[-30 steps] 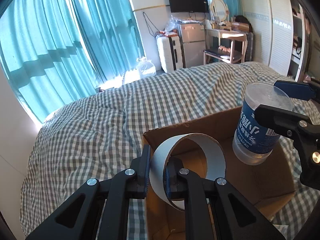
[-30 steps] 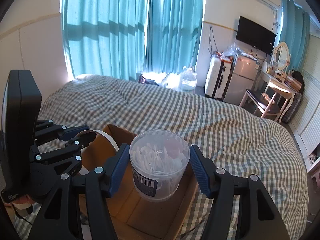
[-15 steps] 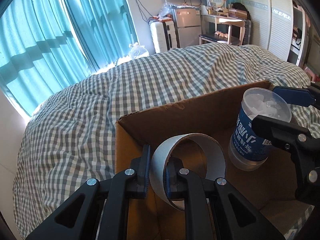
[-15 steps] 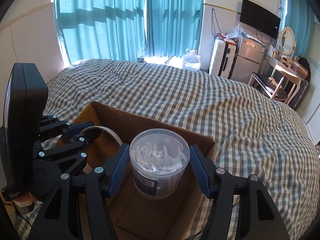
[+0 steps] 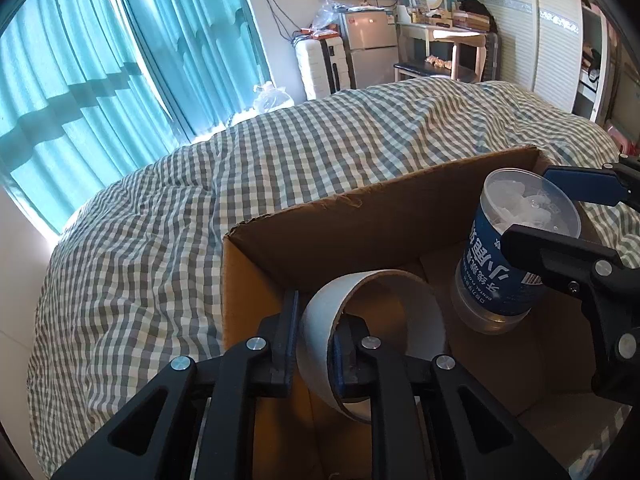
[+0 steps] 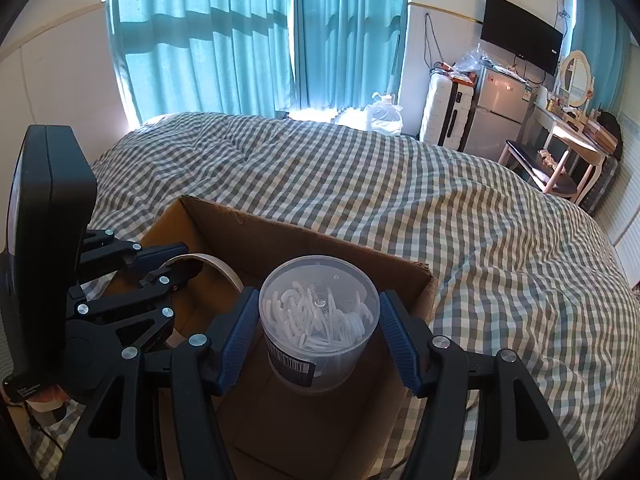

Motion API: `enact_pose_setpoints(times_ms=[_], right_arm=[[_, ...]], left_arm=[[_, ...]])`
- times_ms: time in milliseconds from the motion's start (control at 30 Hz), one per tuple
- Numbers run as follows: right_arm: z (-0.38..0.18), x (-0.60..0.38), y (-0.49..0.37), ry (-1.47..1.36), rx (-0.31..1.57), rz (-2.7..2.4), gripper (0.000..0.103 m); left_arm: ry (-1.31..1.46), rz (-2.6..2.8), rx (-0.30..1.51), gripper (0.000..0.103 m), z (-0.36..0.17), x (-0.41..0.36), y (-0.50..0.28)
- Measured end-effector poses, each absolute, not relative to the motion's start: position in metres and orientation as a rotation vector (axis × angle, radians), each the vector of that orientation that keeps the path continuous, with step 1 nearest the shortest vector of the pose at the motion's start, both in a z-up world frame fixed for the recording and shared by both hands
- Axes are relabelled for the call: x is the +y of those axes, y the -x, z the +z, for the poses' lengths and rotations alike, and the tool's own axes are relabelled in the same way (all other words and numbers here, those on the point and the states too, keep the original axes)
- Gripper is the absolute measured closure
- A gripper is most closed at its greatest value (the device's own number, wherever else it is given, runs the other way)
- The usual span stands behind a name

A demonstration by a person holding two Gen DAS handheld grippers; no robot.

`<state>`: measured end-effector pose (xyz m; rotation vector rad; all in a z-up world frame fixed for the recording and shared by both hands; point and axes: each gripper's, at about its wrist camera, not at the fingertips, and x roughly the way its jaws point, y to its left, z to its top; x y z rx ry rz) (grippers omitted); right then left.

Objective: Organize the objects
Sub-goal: 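Carry the tape roll and swab tub with both grippers into the cardboard box, then open both grippers to drop the tape roll and tub in the box, then move both grippers back from the box toward the remaining items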

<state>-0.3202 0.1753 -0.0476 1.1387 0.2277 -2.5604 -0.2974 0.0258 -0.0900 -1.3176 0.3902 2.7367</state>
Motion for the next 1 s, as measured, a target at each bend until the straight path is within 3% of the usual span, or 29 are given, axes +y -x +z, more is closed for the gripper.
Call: enact_pose_setpoints(times_ms=[33, 200, 267, 400, 500, 1000], right_arm=[[-0.047, 0.175, 0.320, -1.136, 0.226, -2.559, 0.042], [-0.034, 0.178, 0.311, -1.095, 0.204, -2.573, 0.042], [-0.025, 0.181, 0.307, -1.072, 0.203, -2.592, 0.036], [-0.003, 0.193, 0.295, -1.032, 0.169, -2.627, 0.036], [0.012, 0.200, 0.285, -1.011, 0.165, -2.647, 0.033], [0.088, 0.212, 0.207, -0.860, 0.196, -2.720, 0.032]], left_arm=[[1.318, 2.731, 0.398, 0.078, -0.090, 0.027, 0.296], [1.301, 2.738, 0.446, 0.039, -0.088, 0.033, 0.289], [1.298, 2.724, 0.424, 0.028, -0.087, 0.034, 0.286], [1.273, 2.743, 0.446, 0.016, -0.078, 0.037, 0.278], [1.243, 2.753, 0.437, 0.011, -0.065, 0.038, 0.268], [1.105, 2.848, 0.382, 0.009, 0.011, 0.031, 0.214]])
